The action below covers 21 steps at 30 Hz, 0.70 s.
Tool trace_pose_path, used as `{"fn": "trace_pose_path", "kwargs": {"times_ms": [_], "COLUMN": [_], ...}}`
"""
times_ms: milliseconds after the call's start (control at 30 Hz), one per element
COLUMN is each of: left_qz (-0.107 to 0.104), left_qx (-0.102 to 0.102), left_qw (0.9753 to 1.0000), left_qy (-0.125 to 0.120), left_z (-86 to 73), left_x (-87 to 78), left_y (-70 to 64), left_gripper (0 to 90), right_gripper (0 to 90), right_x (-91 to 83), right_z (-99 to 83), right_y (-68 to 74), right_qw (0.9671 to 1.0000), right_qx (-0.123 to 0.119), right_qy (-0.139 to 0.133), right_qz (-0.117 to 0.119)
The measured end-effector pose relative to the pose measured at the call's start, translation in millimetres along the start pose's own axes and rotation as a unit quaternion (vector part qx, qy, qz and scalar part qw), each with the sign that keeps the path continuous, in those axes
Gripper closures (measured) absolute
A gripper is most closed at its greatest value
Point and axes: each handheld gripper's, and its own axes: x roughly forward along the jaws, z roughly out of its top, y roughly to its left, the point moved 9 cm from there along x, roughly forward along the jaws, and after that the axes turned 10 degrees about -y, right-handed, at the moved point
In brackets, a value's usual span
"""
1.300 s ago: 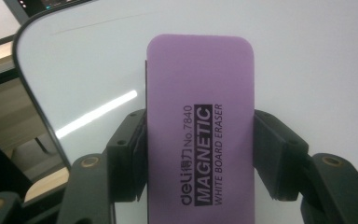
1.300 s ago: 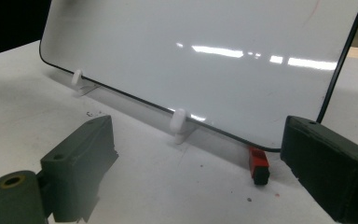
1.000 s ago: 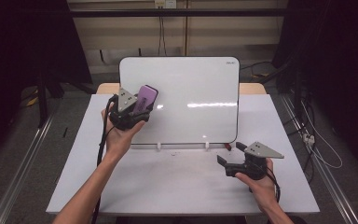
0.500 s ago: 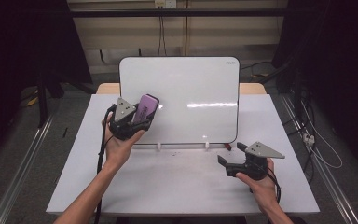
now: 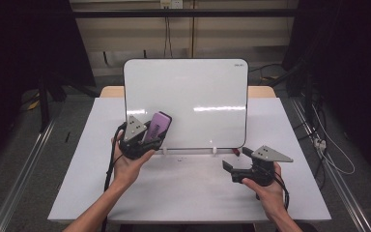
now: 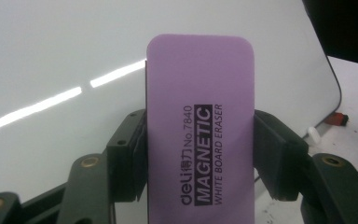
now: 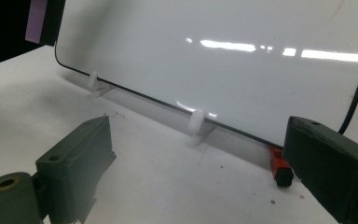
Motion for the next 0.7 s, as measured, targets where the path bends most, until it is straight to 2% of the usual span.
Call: {"fn": "trace_pose_path", "kwargs": {"times_ms": [133,233,300,367,400,467,567,633,700], "left_qz": [-0.014,-0.019,-0.020,-0.020,-0.023,-0.033,-0.043,-0.046,-0.051], "left_qx": [-0.018,-0.028,-0.042,-0.041,-0.047,-0.053,-0.052,-0.046,-0.056], "left_qw": [0.9997,0.9994,0.9989,0.9989,0.9986,0.9980,0.9976,0.9976,0.9968], "left_qy": [-0.007,-0.008,-0.006,-0.005,-0.007,-0.010,-0.018,-0.023,-0.025], "left_z": [-0.2,-3.2,-6.8,-10.3,-10.3,-7.1,0.9,4.7,5.7], "left_x": [-5.2,-7.1,-5.3,-2.1,-0.8,0.8,2.0,2.3,2.0], "left_y": [-7.9,-12.0,-14.2,-18.2,-21.5,-26.9,-33.7,-37.5,-41.8], "left_gripper": [41.2,41.2,41.2,41.2,41.2,41.2,41.2,41.2,41.2], "right_gripper": [8.4,8.8,8.8,8.8,8.8,8.8,9.6,12.0,16.7], "right_x": [-1.0,-1.0,-0.2,2.1,3.4,6.0,10.1,13.8,18.0], "right_z": [3.5,5.5,7.0,11.0,13.4,19.6,31.0,39.0,45.8], "right_y": [3.1,6.7,9.3,12.4,15.1,19.6,27.9,34.2,41.2], "right_qw": [1.0000,0.9998,0.9997,0.9994,0.9991,0.9987,0.9974,0.9960,0.9938], "right_qx": [0.002,0.012,0.010,0.017,0.021,0.023,0.027,0.030,0.035], "right_qy": [-0.005,-0.011,-0.014,-0.024,-0.027,-0.036,-0.050,-0.062,-0.079], "right_qz": [0.005,0.013,0.015,0.018,0.024,0.029,0.045,0.056,0.070]}}
